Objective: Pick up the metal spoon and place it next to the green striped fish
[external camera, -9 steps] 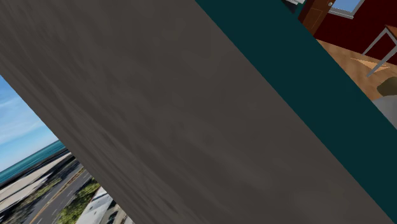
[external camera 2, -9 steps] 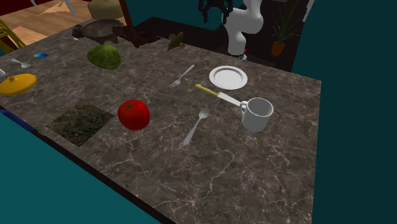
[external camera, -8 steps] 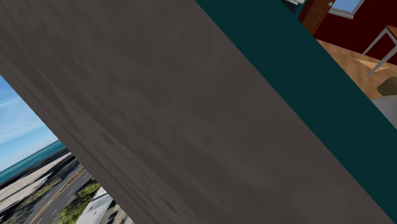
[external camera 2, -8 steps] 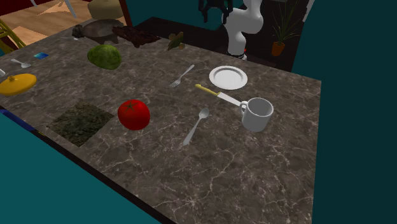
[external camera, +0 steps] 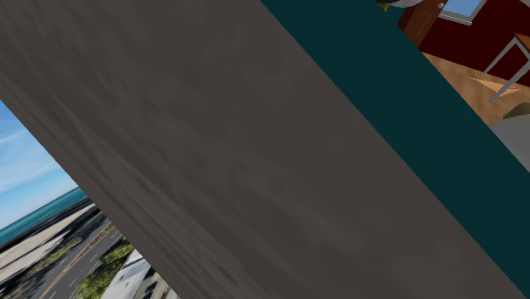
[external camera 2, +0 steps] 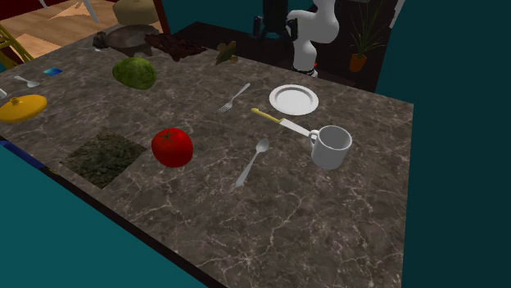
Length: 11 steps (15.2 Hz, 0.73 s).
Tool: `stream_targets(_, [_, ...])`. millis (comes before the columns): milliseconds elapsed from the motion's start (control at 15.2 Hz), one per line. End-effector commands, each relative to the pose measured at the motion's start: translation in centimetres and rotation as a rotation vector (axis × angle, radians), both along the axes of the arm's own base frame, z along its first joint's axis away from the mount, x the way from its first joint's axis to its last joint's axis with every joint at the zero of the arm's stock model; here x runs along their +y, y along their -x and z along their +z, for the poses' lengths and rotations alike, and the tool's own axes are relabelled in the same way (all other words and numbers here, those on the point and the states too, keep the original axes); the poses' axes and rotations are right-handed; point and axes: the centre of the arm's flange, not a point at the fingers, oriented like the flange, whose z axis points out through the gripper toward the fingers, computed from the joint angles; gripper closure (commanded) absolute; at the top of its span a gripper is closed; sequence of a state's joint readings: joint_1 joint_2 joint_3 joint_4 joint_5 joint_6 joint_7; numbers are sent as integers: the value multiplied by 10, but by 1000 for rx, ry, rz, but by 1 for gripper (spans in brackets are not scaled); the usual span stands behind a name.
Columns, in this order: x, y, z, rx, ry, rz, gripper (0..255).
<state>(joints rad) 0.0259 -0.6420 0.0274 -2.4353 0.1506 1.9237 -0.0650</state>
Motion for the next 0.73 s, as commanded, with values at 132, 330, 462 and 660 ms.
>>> stream_targets(132, [22,-42,-28,-15,-1,-20,0])
stream_targets(330, [38,-71,-47,-25,-1,-34,0])
stream_targets(462, [48,-91,-60,-31,-1,-43,0])
stream_targets(660, [63,-121,-79,-41,-1,-57,0])
